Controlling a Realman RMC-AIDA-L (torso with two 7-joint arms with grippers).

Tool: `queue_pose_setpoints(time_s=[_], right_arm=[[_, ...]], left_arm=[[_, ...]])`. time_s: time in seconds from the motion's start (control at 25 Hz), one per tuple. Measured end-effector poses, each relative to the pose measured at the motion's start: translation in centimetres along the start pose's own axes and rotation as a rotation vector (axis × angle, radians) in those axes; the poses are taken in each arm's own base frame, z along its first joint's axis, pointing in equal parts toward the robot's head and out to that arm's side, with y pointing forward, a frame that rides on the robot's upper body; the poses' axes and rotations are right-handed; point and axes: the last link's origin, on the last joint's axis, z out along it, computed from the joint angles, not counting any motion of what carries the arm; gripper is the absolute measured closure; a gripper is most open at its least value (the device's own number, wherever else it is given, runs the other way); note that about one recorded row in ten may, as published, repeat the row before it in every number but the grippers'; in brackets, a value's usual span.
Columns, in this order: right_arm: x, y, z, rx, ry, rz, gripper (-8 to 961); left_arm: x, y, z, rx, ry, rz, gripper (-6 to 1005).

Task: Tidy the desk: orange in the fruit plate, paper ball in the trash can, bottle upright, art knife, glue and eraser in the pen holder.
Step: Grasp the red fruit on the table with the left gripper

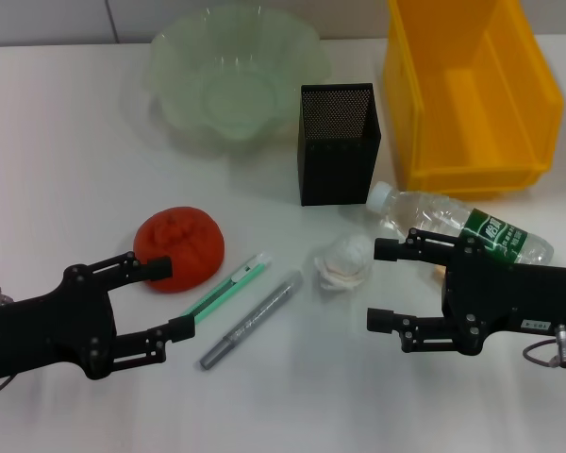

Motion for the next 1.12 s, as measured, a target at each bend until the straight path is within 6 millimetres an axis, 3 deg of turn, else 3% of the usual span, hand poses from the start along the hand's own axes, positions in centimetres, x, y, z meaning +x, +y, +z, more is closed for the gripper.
queue_pose_setpoints(time_s=[0.56, 1.12], right_arm=[[0.5, 0.2, 0.2, 0.007, -0.005, 0.001, 135], [0.9, 0.6, 0.2, 0.019, -0.02, 0.012, 135]], left_arm=[[0.2, -0.3, 0.1, 0.021, 0.016, 0.003, 228], [1.9, -1.9, 0.1, 0.117, 0.138, 0.074, 242]])
